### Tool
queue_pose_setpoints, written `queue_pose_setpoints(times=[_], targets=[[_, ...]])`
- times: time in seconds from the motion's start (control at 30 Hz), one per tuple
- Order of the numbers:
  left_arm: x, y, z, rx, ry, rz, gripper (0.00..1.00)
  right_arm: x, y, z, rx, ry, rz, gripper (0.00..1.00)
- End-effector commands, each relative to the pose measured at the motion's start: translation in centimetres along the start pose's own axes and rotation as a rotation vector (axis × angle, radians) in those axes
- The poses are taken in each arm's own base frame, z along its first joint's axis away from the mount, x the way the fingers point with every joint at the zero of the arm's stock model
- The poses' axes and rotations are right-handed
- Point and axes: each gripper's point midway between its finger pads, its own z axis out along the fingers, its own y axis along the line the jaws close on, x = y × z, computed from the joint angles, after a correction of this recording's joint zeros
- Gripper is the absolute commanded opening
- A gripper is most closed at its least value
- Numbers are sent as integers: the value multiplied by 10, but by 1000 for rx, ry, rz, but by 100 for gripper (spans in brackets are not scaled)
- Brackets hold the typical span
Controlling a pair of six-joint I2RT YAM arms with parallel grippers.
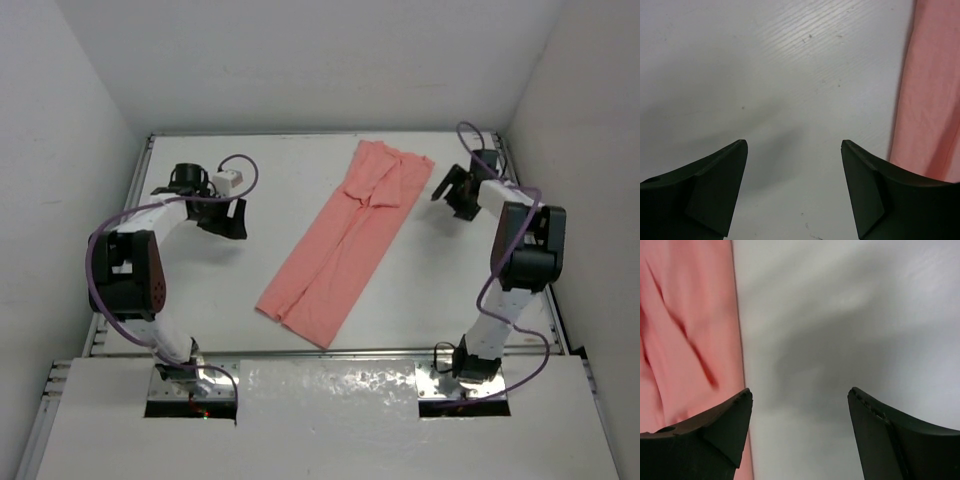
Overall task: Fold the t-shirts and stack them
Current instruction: Rotate the tshirt 90 degrees
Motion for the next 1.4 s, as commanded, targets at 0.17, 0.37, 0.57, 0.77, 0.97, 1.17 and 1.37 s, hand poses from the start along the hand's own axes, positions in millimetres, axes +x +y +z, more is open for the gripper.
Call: queue_pose_setpoints(times=[0.17, 0.37, 0.57, 0.77, 0.97, 1.17, 1.37], targets=[[-24, -27, -20, 42, -93, 93, 73, 55, -7, -86, 17, -177, 70, 76], [-27, -38, -20, 63, -116, 78, 73, 115, -31, -136, 9, -185, 80, 76], [-28, -44, -20, 59, -125, 73, 73, 215, -34, -150, -70, -15, 91, 73], [-25, -49, -14, 73, -132, 69, 73, 276, 5, -163, -214, 35, 75, 67], [-23, -62, -10, 113, -134, 69, 73, 346, 66, -179, -337, 179, -53, 67], [-31, -67, -24, 99, -176, 80, 73, 407, 103, -185, -395, 343, -105, 65], [-29, -64, -32, 57, -186, 106, 73, 432, 108, -176, -367, 443, -120, 52]])
